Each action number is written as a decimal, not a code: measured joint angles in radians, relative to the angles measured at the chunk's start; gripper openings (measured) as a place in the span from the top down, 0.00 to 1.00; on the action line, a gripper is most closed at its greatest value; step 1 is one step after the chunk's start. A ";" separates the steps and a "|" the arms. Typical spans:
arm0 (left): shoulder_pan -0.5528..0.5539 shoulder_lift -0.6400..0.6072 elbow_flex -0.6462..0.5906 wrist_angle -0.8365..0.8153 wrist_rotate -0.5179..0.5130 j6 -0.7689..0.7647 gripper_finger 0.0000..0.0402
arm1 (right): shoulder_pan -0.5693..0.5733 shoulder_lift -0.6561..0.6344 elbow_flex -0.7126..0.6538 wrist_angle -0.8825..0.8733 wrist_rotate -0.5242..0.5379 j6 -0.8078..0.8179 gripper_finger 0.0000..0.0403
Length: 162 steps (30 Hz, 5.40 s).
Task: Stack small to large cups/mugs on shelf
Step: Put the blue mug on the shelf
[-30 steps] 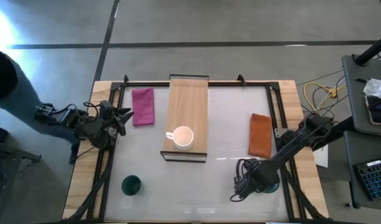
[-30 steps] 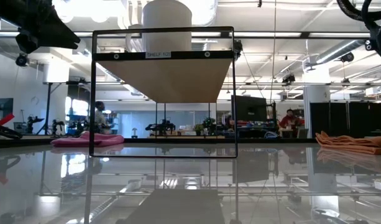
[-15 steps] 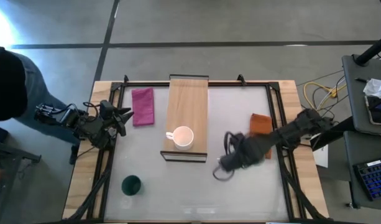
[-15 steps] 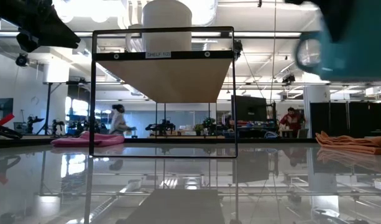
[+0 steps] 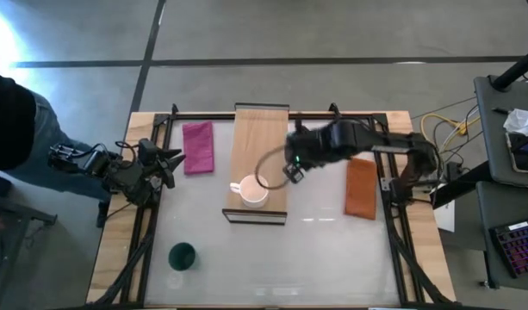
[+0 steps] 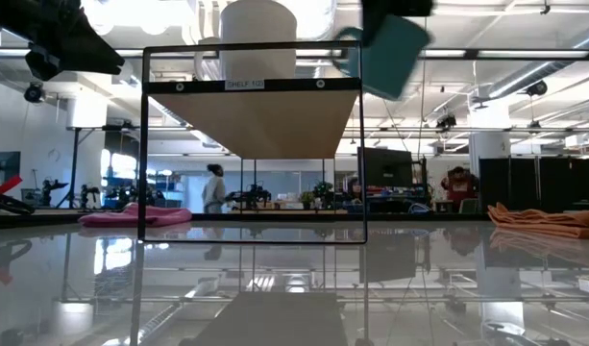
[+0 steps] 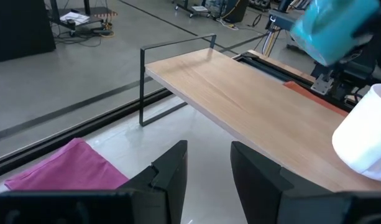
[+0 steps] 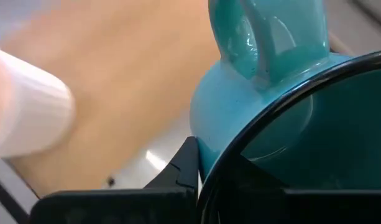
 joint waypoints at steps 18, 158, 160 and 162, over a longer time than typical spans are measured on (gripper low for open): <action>0.000 0.005 0.000 -0.001 0.003 -0.001 0.73 | -0.159 0.331 0.324 0.138 -0.259 -0.534 0.97; 0.428 0.581 0.238 0.465 0.773 0.181 0.99 | -0.461 0.239 0.164 0.197 -0.263 -0.265 0.98; 0.428 0.600 0.235 0.466 0.790 0.181 0.98 | -0.460 0.239 0.150 0.243 -0.275 -0.264 0.98; 0.428 0.626 0.232 0.458 0.798 0.181 0.98 | -0.460 0.239 0.142 0.289 -0.301 -0.264 0.98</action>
